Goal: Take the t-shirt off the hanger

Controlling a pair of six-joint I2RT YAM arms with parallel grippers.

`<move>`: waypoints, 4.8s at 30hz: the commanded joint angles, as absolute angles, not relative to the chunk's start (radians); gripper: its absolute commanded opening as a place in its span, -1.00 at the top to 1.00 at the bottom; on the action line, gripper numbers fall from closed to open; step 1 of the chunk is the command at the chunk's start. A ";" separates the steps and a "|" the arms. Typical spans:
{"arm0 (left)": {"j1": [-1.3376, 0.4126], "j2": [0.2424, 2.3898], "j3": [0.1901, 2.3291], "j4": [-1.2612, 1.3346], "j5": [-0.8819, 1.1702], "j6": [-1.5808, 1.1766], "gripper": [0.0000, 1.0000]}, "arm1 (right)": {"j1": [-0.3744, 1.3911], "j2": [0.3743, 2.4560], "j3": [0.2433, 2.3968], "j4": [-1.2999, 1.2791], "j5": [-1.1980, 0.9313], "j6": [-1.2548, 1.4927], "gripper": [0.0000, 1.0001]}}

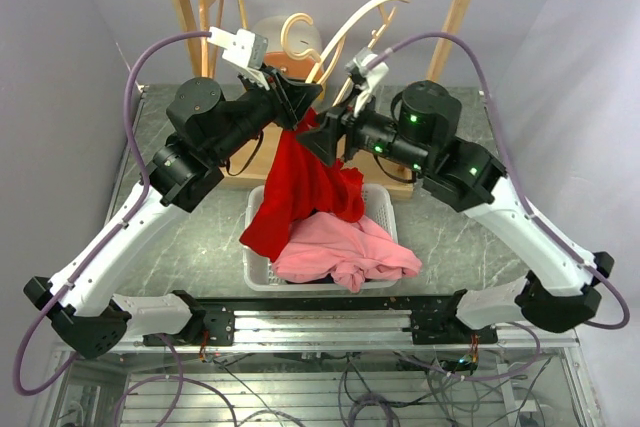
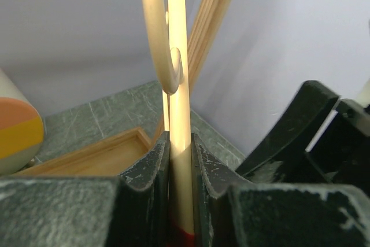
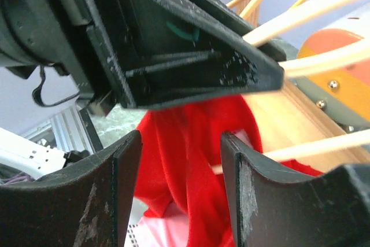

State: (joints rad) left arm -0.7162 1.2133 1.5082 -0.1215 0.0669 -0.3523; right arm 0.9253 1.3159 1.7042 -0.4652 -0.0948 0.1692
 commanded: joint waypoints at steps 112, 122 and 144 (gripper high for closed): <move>-0.715 1.163 1.615 -0.306 -0.133 -0.263 0.86 | 1.336 1.184 2.131 -0.328 0.330 -0.140 1.00; -0.714 1.155 1.602 -0.302 -0.143 -0.253 0.86 | 1.336 1.369 2.153 -0.331 0.315 -0.133 1.00; -0.715 1.209 1.605 -0.288 -0.086 -0.263 0.86 | 1.334 0.994 1.355 -0.598 0.592 0.471 1.00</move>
State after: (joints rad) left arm -0.7166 1.2022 1.5955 -0.3420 -0.1196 -0.2649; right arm 1.3346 0.9607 1.4281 -0.4274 0.5495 0.2459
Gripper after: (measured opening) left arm 0.242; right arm 0.009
